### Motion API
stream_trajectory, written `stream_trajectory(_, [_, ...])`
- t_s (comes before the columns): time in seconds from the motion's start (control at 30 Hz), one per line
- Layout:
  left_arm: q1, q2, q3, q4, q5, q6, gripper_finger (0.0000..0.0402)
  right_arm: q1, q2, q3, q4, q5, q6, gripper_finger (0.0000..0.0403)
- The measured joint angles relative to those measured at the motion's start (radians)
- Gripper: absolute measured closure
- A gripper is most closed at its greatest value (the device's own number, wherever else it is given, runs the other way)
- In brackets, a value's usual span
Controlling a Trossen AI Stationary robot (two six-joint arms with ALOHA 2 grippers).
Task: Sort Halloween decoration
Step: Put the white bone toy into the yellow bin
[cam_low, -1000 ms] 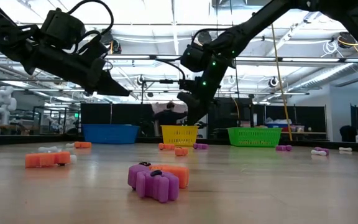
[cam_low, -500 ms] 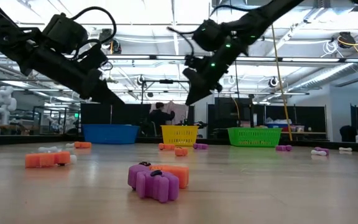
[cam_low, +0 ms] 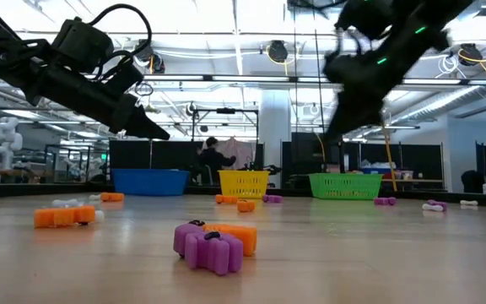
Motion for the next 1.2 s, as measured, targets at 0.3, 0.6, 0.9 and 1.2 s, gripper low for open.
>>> stream_trajectory(0.3, [0.001,0.000,0.000,0.000,0.000,0.019,0.0402,0.192,-0.184,0.000,-0.418,0.026,0.296,0.0402])
stream_trajectory(0.6, [0.001,0.000,0.000,0.029,0.000,0.017,0.0402,0.171,-0.206,0.000,-0.596,0.040,0.360,0.0403])
stream_trajectory(0.9, [0.001,0.000,0.000,0.083,0.017,0.016,0.0402,0.013,-0.206,0.000,-0.628,0.022,0.236,0.0403])
stream_trajectory(1.2, [0.004,0.000,0.000,0.085,0.019,-0.011,0.0402,-0.235,-0.182,0.000,-0.648,-0.018,-0.008,0.0403])
